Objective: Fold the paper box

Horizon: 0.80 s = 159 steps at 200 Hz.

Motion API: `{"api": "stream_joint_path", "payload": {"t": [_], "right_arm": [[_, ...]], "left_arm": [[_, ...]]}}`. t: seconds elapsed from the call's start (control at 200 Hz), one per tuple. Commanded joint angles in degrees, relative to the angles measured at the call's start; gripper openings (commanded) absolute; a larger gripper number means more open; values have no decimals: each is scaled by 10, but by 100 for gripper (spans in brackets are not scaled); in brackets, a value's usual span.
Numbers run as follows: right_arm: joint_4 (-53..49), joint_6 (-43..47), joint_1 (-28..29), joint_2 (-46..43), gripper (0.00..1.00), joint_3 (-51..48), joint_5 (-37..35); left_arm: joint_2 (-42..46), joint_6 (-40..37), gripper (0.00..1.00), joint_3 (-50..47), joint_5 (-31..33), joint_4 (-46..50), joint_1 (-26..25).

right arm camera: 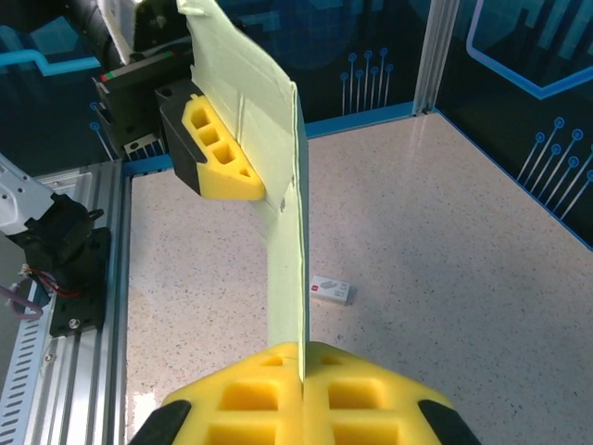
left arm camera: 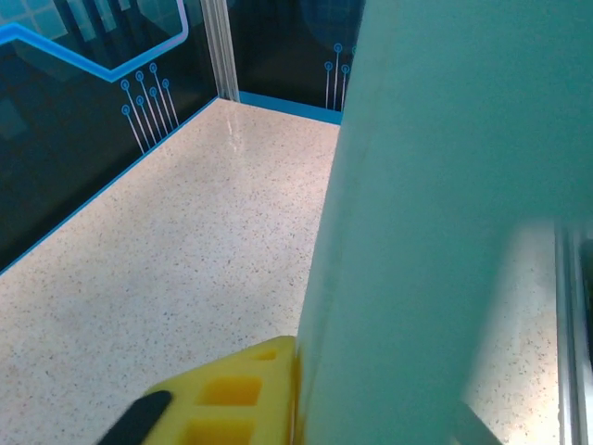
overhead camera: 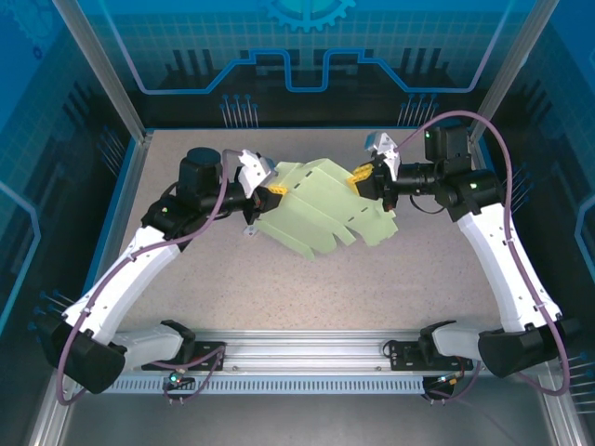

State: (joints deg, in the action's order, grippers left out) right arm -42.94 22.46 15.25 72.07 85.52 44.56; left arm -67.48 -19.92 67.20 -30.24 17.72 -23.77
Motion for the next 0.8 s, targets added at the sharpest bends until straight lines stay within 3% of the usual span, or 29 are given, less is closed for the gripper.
{"api": "stream_joint_path", "payload": {"t": [0.0, 0.235, 0.515, 0.675, 0.79], "right_arm": [[53, -9, 6, -29, 0, -25, -56], [153, 67, 96, -76, 0, -108, -307], [299, 162, 198, -91, 0, -213, -517], [363, 213, 238, -86, 0, -257, -597], [353, 196, 239, -77, 0, -260, -594]], "left_arm": [[7, 25, 4, 3, -30, -8, 2], [24, 145, 0, 4, -39, -8, 0], [13, 206, 0, 17, -35, 0, 1], [5, 212, 0, 20, -28, 0, 2], [-2, 210, 0, 18, -20, -1, 2]]}}
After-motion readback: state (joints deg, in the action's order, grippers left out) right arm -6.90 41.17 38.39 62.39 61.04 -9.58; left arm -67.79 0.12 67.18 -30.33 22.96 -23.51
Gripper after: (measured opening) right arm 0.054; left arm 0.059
